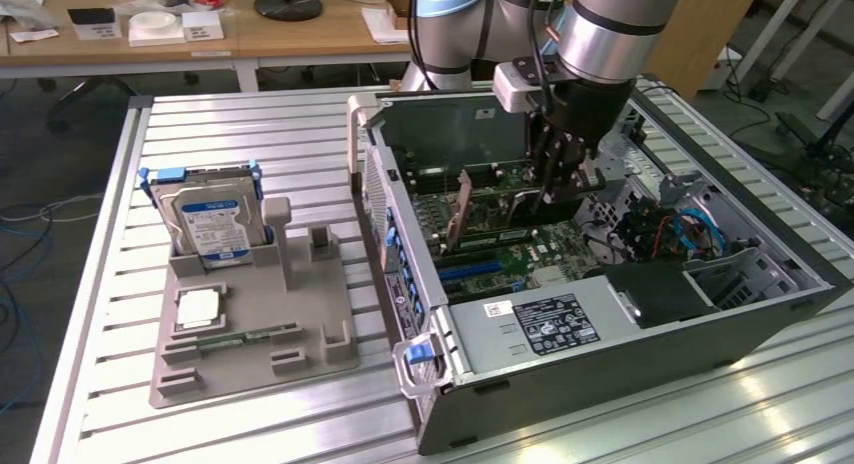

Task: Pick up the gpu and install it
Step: 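Insert the gpu into the slot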

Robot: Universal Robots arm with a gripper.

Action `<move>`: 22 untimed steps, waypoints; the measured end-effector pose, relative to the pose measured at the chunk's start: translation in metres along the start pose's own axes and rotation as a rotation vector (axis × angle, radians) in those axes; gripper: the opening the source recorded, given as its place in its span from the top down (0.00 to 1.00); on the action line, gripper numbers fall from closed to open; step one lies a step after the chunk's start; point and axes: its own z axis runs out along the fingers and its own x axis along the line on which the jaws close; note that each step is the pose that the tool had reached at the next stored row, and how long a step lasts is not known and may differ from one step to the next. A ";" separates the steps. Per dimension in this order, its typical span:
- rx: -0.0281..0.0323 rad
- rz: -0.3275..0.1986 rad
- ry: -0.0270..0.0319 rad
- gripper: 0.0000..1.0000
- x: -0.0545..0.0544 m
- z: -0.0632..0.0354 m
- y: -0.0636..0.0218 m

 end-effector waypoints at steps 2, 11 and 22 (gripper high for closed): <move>0.0000 0.000 0.0002 0.73 0.000 0.0001 0.0000; 0.0021 -0.001 -0.0001 0.73 0.000 0.0051 0.0015; 0.0030 -0.005 -0.0001 0.73 0.001 0.0128 0.0056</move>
